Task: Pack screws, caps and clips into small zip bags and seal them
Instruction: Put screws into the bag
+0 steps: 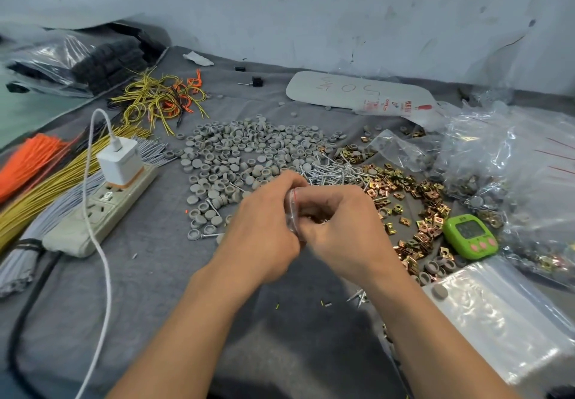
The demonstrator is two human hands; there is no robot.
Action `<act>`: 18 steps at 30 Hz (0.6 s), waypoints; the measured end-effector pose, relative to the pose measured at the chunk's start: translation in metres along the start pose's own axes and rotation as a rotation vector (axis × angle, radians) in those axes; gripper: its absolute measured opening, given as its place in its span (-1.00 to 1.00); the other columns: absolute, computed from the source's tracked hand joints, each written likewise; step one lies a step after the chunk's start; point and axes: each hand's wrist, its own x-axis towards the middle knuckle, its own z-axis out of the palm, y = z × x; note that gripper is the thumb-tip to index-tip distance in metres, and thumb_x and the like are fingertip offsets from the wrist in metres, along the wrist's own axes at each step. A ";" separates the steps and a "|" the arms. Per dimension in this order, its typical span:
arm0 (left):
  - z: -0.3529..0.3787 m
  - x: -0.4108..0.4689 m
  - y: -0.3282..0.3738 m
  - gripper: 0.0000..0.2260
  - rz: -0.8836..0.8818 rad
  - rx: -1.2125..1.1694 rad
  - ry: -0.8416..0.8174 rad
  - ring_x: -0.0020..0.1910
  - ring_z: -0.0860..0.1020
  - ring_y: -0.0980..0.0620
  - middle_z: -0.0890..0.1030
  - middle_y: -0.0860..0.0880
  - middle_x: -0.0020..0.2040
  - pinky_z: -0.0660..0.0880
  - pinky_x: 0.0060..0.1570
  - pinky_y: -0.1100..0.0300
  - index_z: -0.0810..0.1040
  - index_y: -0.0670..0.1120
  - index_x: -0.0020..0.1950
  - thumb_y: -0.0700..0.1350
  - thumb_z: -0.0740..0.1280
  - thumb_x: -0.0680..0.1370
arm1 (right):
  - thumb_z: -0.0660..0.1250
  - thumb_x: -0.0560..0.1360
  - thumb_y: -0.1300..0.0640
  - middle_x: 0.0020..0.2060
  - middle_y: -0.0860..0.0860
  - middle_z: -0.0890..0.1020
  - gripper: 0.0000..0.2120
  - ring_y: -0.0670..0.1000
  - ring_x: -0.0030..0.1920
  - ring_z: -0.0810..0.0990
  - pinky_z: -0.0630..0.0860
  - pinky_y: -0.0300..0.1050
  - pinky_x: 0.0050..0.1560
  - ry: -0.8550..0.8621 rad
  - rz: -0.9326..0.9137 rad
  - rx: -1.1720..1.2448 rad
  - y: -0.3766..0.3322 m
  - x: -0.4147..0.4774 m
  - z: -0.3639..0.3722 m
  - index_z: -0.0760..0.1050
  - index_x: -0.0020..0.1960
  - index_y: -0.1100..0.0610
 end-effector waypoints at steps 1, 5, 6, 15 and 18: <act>-0.001 0.000 0.000 -0.52 0.001 -0.010 0.003 -0.16 0.55 0.12 0.62 0.16 -0.12 0.48 -0.23 0.21 0.42 0.26 0.08 -0.21 0.48 0.35 | 0.33 0.41 0.42 -0.32 0.01 0.68 -0.74 0.06 -0.25 0.67 0.61 0.02 -0.20 -0.005 -0.011 0.018 -0.001 0.001 0.001 0.69 -0.18 0.11; -0.004 0.004 -0.003 -0.57 -0.061 -0.126 0.084 -0.15 0.56 0.25 0.63 0.19 -0.12 0.36 -0.27 0.42 0.46 0.22 0.03 -0.12 0.57 0.34 | 0.36 0.39 0.46 -0.20 -0.10 0.77 -0.60 -0.10 -0.12 0.75 0.67 -0.17 -0.06 0.276 0.091 0.202 -0.002 0.002 -0.006 0.76 -0.09 0.00; -0.006 0.005 -0.003 -0.57 -0.101 -0.189 0.125 -0.14 0.58 0.25 0.64 0.19 -0.08 0.38 -0.24 0.41 0.48 0.19 0.04 -0.13 0.60 0.33 | 0.38 0.41 0.45 -0.21 -0.12 0.77 -0.60 -0.12 -0.12 0.75 0.68 -0.17 -0.04 0.365 0.162 0.201 0.001 0.002 -0.014 0.76 -0.11 -0.04; -0.018 0.011 -0.007 -0.59 -0.229 -0.756 0.370 -0.15 0.67 0.16 0.71 0.02 -0.07 0.57 -0.11 0.28 0.61 -0.05 0.14 -0.27 0.60 0.35 | 0.55 0.44 0.02 -0.34 -0.27 0.62 -0.85 -0.20 -0.31 0.58 0.51 -0.28 -0.25 0.025 0.536 -0.575 0.012 -0.010 -0.042 0.65 -0.25 -0.17; -0.016 0.010 -0.005 -0.59 -0.170 -0.600 0.387 -0.08 0.66 0.17 0.70 0.09 -0.04 0.57 0.01 0.19 0.61 0.05 0.10 -0.09 0.58 0.28 | 0.51 0.46 0.03 -0.32 -0.22 0.60 -0.84 -0.04 -0.17 0.60 0.57 0.01 0.15 -0.055 0.540 -0.717 0.003 -0.009 -0.033 0.62 -0.26 -0.15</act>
